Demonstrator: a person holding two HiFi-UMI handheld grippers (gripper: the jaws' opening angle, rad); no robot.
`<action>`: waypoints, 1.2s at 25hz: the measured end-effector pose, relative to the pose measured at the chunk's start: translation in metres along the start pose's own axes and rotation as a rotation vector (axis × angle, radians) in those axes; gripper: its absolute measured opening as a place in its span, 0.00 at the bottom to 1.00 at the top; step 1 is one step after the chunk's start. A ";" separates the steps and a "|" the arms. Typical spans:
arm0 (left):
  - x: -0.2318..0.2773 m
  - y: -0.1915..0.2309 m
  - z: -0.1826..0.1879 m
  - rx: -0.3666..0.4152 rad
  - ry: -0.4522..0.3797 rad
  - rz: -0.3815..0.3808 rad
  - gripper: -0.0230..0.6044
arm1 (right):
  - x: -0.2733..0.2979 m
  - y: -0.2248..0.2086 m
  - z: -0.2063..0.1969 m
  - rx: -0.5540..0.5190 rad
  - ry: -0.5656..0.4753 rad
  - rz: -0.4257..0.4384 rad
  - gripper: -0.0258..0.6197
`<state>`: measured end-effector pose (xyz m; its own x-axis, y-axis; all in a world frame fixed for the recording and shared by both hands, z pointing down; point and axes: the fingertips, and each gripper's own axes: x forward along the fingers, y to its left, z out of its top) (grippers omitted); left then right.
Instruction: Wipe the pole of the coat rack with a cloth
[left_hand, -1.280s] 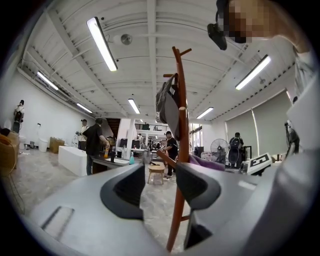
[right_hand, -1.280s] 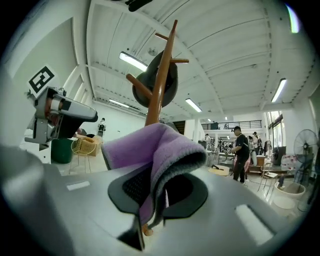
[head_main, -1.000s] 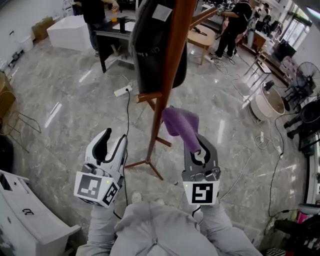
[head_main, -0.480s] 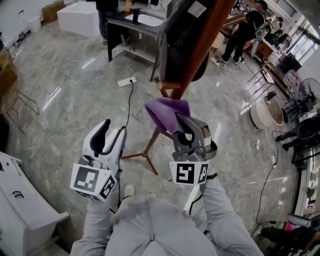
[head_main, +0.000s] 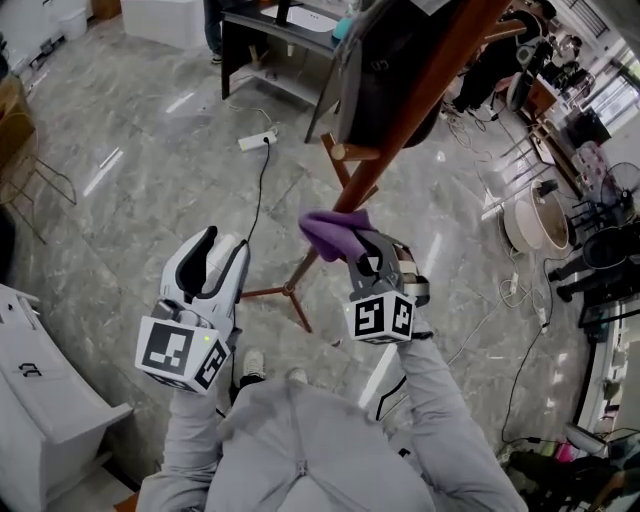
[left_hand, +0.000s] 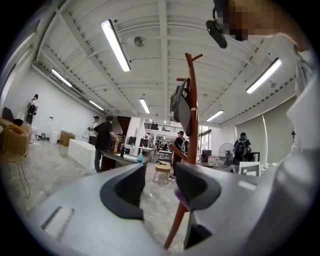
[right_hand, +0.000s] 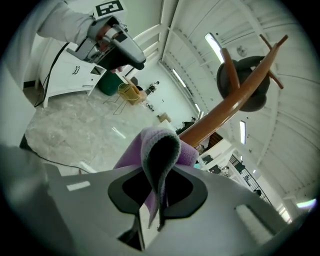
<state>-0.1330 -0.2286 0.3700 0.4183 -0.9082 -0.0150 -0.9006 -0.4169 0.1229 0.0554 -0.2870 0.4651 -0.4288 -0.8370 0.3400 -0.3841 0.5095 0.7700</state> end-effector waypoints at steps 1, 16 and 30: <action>0.000 -0.001 -0.002 -0.002 0.003 -0.002 0.36 | 0.002 0.005 -0.007 -0.004 0.021 0.027 0.11; 0.009 -0.009 -0.014 -0.020 0.031 -0.028 0.36 | -0.007 0.008 -0.052 0.061 0.151 0.071 0.11; 0.011 -0.026 -0.009 -0.005 0.030 -0.069 0.36 | -0.056 -0.164 -0.007 0.180 0.068 -0.401 0.11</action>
<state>-0.1039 -0.2272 0.3754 0.4831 -0.8755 0.0055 -0.8687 -0.4786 0.1279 0.1483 -0.3245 0.3237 -0.1642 -0.9837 0.0730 -0.6482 0.1634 0.7437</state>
